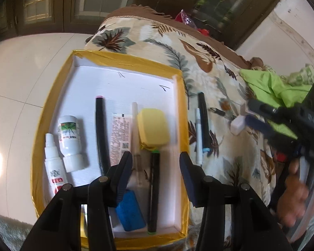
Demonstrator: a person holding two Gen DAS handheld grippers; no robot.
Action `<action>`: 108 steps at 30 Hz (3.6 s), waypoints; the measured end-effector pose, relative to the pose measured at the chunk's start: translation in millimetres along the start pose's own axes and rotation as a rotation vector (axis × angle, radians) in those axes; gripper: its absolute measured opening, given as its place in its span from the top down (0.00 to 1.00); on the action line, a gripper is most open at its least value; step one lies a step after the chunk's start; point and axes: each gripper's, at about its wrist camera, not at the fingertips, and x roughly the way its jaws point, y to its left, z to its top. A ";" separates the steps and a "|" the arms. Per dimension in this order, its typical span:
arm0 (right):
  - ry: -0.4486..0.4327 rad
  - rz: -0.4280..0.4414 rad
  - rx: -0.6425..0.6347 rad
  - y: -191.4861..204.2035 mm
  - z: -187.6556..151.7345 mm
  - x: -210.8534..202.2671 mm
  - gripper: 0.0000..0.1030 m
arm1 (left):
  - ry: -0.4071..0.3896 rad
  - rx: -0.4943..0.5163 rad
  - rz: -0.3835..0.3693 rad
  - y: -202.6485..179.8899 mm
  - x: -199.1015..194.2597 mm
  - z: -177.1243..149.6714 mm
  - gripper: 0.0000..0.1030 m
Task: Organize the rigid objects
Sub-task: 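Grasp the white cube charger with the right tool, then grasp the black-capped clear pen with the left tool while the right holds the charger, then lower the pen and charger into the tray and open both tools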
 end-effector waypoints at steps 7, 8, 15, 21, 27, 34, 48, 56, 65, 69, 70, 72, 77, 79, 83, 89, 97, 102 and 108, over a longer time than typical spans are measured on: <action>-0.159 -0.165 0.291 -96.7 11.9 -46.9 0.58 | 0.035 0.027 -0.022 -11.6 8.4 -8.0 0.54; -0.164 -0.150 0.353 -112.2 12.4 -45.3 0.58 | 0.039 0.031 -0.024 -13.3 8.0 -10.0 0.54; -0.156 -0.140 0.536 -161.9 9.8 -20.3 0.58 | 0.041 0.057 -0.036 -21.5 5.5 -13.3 0.54; -0.177 -0.230 0.465 -155.2 18.6 -1.5 0.58 | 0.050 0.062 -0.049 -23.9 4.8 -14.3 0.54; -0.173 -0.230 0.408 -158.2 22.4 11.9 0.59 | 0.052 0.062 -0.048 -24.2 4.5 -14.2 0.54; -0.166 -0.250 0.395 -151.8 21.0 6.8 0.61 | 0.044 0.067 -0.035 -21.8 4.4 -13.7 0.54; -0.145 -0.125 0.313 -73.2 -21.0 -38.3 0.61 | -0.035 0.180 0.072 -39.9 0.6 -23.4 0.54; -0.233 -0.122 0.273 -72.5 -10.7 -68.5 0.61 | -0.068 0.330 0.090 -70.9 4.1 -21.2 0.47; -0.298 -0.094 0.390 -126.4 -3.7 -103.4 0.61 | -0.061 0.528 0.043 -154.0 55.5 8.7 0.38; -0.316 -0.079 0.442 -149.3 -6.1 -108.2 0.61 | -0.060 0.626 0.110 -185.1 92.7 20.5 0.38; -0.321 -0.077 0.458 -155.0 -6.6 -108.9 0.61 | -0.066 0.657 0.137 -192.0 103.6 21.5 0.38; -0.326 -0.063 0.492 -168.3 -7.4 -109.0 0.61 | -0.065 0.701 0.166 -200.0 122.5 21.5 0.38; -0.346 -0.031 0.539 -190.9 -8.6 -112.6 0.61 | -0.015 0.744 0.190 -213.6 161.8 25.5 0.38; -0.362 -0.020 0.549 -195.2 -9.2 -114.6 0.61 | -0.026 0.773 0.199 -219.5 169.4 27.0 0.38; -0.376 -0.001 0.549 -197.4 -8.5 -115.0 0.61 | 0.006 0.820 0.250 -225.3 189.2 28.6 0.38; -0.367 0.009 0.536 -194.9 -6.0 -111.5 0.61 | 0.073 0.778 0.226 -221.9 185.0 20.9 0.79; -0.354 0.000 0.502 -184.8 -6.0 -108.4 0.61 | 0.189 0.612 0.102 -193.3 157.1 -1.0 0.91; -0.311 -0.006 0.451 -169.7 -3.2 -95.2 0.61 | 0.244 0.466 -0.006 -154.2 122.8 -18.2 0.92; -0.262 -0.026 0.381 -146.6 -1.2 -78.9 0.61 | 0.229 0.360 -0.077 -108.3 60.0 -39.3 0.92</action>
